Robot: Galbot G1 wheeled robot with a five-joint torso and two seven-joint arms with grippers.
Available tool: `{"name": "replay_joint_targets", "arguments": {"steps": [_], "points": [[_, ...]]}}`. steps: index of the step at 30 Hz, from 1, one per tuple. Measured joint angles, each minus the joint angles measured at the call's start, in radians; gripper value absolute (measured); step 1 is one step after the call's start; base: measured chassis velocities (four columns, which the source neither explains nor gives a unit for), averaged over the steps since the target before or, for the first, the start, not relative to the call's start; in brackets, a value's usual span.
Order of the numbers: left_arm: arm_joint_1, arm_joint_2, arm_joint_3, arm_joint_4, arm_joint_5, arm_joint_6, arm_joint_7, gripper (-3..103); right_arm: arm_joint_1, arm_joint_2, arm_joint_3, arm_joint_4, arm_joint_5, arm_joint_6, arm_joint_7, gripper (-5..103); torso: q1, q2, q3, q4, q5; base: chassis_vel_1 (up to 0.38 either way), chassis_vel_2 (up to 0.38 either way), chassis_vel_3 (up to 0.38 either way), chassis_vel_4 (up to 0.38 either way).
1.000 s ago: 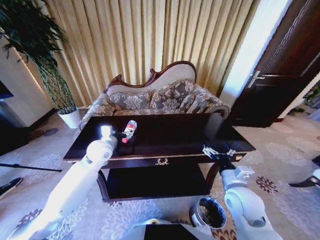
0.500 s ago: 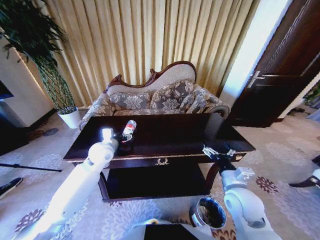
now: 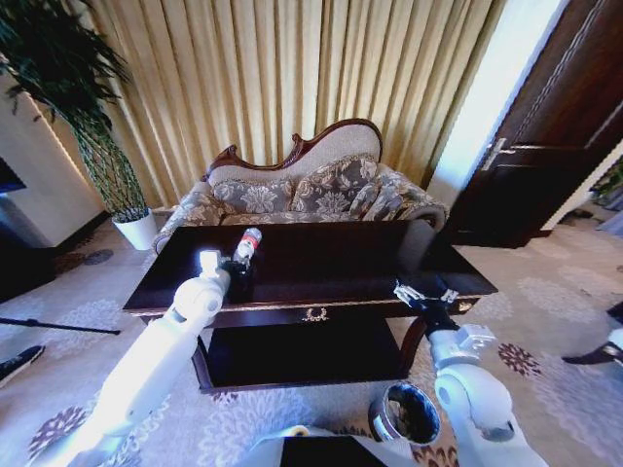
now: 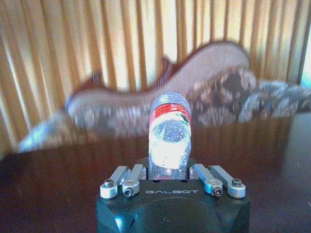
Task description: Move to the front of the table and place the trash on the table into the trash bin.
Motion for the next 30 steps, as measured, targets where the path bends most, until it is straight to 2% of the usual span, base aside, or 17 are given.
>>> {"name": "replay_joint_targets", "arguments": {"steps": [1,4,5,8,9,10,11,12,13,14,15,16,18,19,20,23,30], "points": [[0.000,0.000,0.000,0.000,0.000,0.000,0.000,34,0.000,0.000,0.000,0.000,0.000,0.000,0.000,100,0.000,0.000,0.000,0.0000,0.0000,0.000,0.000,0.000,0.000],[0.045,0.046,-0.020,-0.023,0.176,-0.148,0.108,33,0.010,-0.009,-0.017,0.008,0.010,-0.003,0.001,100,0.000,0.000,0.000,0.0001,0.0001,0.000,0.000,0.000,0.000],[0.045,0.046,-0.020,-0.023,0.176,-0.148,0.108,33,0.010,-0.009,-0.017,0.008,0.010,-0.003,0.001,100,0.000,0.000,0.000,0.0001,0.0001,0.000,0.000,0.000,0.000],[0.098,0.091,-0.044,-0.027,0.375,-0.321,0.220,33,0.026,-0.036,-0.040,0.034,0.064,-0.030,0.001,100,0.000,0.000,0.000,0.0002,0.0000,0.000,0.000,0.000,0.000],[0.116,0.108,-0.057,-0.020,0.471,-0.406,0.261,33,0.034,-0.051,-0.048,0.051,0.106,-0.046,0.001,100,0.000,0.000,0.000,0.0003,-0.0001,0.000,0.000,0.000,0.000],[0.116,0.108,-0.057,-0.020,0.471,-0.406,0.261,33,0.034,-0.051,-0.048,0.051,0.106,-0.046,0.001,100,0.000,0.000,0.000,0.0003,-0.0001,0.000,0.000,0.000,0.000],[0.128,0.120,-0.070,-0.005,0.566,-0.488,0.296,33,0.041,-0.065,-0.054,0.065,0.145,-0.059,0.000,100,0.000,0.000,0.000,0.0004,-0.0001,0.000,0.000,0.000,0.000],[0.138,0.137,-0.098,0.030,0.763,-0.656,0.347,33,0.053,-0.091,-0.065,0.097,0.243,-0.089,0.000,100,0.000,0.000,0.000,0.0004,0.0000,0.000,0.000,0.000,0.000],[0.138,0.137,-0.098,0.030,0.763,-0.656,0.347,33,0.053,-0.091,-0.065,0.097,0.243,-0.089,0.000,100,0.000,0.000,0.000,0.0004,0.0000,0.000,0.000,0.000,0.000],[0.138,0.140,-0.107,0.041,0.821,-0.706,0.356,33,0.056,-0.098,-0.068,0.109,0.280,-0.100,0.000,100,0.000,0.000,0.000,0.0005,-0.0001,0.000,0.000,0.000,0.000],[0.134,0.145,-0.123,0.061,0.948,-0.814,0.367,33,0.063,-0.118,-0.078,0.142,0.394,-0.134,0.000,100,0.000,0.000,0.000,0.0002,-0.0001,0.000,0.000,0.000,0.000],[0.126,0.145,-0.125,0.066,1.008,-0.858,0.367,33,0.068,-0.130,-0.088,0.158,0.468,-0.150,0.000,100,0.000,0.000,0.000,0.0001,-0.0002,0.000,0.000,0.000,0.000],[0.121,0.145,-0.124,0.068,1.034,-0.877,0.367,33,0.072,-0.135,-0.093,0.166,0.509,-0.158,0.000,100,0.000,0.000,0.000,0.0000,-0.0001,0.000,0.000,0.000,0.000],[0.105,0.140,-0.113,0.072,1.101,-0.921,0.361,33,0.087,-0.145,-0.107,0.185,0.616,-0.178,0.002,100,0.000,0.000,0.000,0.0000,0.0001,0.000,0.000,0.000,0.000],[0.105,0.140,-0.113,0.072,1.101,-0.921,0.361,33,0.087,-0.145,-0.107,0.185,0.616,-0.178,0.002,100,0.000,0.000,0.000,0.0000,0.0001,0.000,0.000,0.000,0.000],[0.072,0.125,-0.061,0.074,1.223,-0.981,0.326,33,0.137,-0.152,-0.130,0.195,0.813,-0.212,0.007,100,0.000,0.000,0.000,0.0000,0.0001,0.000,0.000,0.000,0.000],[0.022,0.102,0.055,0.046,1.336,-0.989,0.313,33,0.189,-0.146,-0.192,0.196,0.869,-0.218,0.016,100,0.000,0.000,0.000,0.0000,0.0001,0.000,0.000,0.000,0.000]]}}
